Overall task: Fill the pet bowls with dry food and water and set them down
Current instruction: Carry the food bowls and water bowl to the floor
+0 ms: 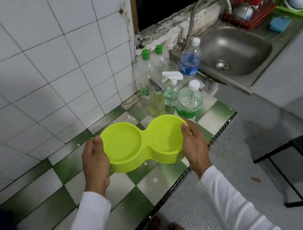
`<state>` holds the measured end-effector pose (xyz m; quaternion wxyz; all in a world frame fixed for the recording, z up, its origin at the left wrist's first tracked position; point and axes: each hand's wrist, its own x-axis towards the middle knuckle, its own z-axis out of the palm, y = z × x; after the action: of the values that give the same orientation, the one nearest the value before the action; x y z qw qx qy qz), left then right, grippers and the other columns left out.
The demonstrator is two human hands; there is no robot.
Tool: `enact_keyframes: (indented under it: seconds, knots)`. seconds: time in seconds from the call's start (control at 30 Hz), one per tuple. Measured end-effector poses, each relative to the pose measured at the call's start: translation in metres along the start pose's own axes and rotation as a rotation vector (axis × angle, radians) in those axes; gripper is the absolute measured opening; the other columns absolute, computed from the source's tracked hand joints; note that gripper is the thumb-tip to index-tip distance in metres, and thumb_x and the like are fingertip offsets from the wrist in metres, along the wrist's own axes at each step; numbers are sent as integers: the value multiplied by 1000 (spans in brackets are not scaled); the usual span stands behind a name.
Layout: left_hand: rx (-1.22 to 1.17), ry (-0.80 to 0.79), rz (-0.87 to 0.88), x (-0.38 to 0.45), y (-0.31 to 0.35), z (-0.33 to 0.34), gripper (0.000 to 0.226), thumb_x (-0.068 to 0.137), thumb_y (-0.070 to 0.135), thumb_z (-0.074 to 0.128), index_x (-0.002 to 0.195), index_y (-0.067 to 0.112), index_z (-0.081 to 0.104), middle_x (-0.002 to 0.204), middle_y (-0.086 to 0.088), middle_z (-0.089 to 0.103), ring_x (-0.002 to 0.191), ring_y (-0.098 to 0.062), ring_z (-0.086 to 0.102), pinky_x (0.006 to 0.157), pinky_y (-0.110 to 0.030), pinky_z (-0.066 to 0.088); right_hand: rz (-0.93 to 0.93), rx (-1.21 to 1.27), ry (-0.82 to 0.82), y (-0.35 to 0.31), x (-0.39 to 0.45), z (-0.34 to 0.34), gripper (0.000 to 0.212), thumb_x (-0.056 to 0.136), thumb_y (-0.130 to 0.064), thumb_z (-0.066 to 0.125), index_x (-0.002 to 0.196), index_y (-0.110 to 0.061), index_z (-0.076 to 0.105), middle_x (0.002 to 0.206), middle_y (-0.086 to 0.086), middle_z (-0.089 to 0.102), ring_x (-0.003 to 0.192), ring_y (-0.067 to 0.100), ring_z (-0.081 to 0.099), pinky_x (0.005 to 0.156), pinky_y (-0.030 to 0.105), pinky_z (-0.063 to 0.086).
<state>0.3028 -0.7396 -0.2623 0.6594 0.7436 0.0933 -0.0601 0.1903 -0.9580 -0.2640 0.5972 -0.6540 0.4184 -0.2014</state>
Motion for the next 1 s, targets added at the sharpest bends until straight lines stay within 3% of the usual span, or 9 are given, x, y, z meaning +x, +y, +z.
enact_keyframes:
  seconds: [0.1,0.23,0.3,0.43,0.57,0.63,0.73,0.87,1.0]
  knots:
    - [-24,79,-9,-10,0,-12,19,110,34,45,106,30,63,104,10,63,95,-14,59,80,-30,46,-10,4,-67,-11,2,7,33,102,-43,49,131,-38,63,142,-6,56,130,18,51,114,49,40]
    - [-11,184,-18,-24,0,-26,22,108,38,46,107,27,64,115,-4,63,102,-24,57,87,-39,47,-63,-10,-141,-23,2,13,25,105,-37,47,125,-42,62,131,-11,57,127,17,51,114,48,39]
    - [-28,251,-15,-33,2,-32,23,107,34,49,106,19,66,112,-6,63,98,-23,56,81,-36,45,-81,-15,-180,-27,-1,15,28,106,-36,47,130,-37,62,128,-11,56,126,17,51,115,47,39]
    - [-84,337,-3,-50,3,-49,25,104,36,51,90,23,67,93,-5,61,83,-21,52,73,-35,40,-125,-48,-247,-35,-10,23,28,105,-35,48,128,-34,65,128,-6,59,123,20,53,112,48,41]
    - [-126,410,13,-69,1,-69,28,103,34,53,94,12,68,89,-8,61,81,-19,51,74,-36,41,-153,-59,-293,-44,-25,30,27,104,-33,50,125,-29,67,124,-5,61,119,21,54,110,43,42]
    - [-140,440,-9,-77,0,-78,28,97,42,55,91,19,69,91,-11,64,84,-22,55,77,-41,45,-158,-48,-315,-50,-33,34,27,104,-29,51,125,-25,68,122,-6,61,116,19,54,105,35,42]
    - [-152,503,-57,-93,2,-95,25,99,44,51,83,32,67,90,0,62,86,-23,54,78,-44,45,-148,-28,-371,-57,-51,44,26,103,-28,52,122,-28,70,121,-9,63,114,15,55,99,31,43]
    - [-197,562,-76,-112,0,-121,25,100,49,49,91,32,65,98,0,61,92,-25,55,80,-45,46,-158,-24,-444,-62,-73,63,20,102,-30,53,108,-39,69,115,-16,67,113,15,58,105,40,47]
    - [-179,664,-43,-131,-8,-154,28,104,49,47,96,27,62,101,-4,60,90,-23,55,79,-41,46,-179,-30,-516,-67,-102,83,20,102,-30,54,112,-35,70,115,-13,65,112,15,57,105,39,46]
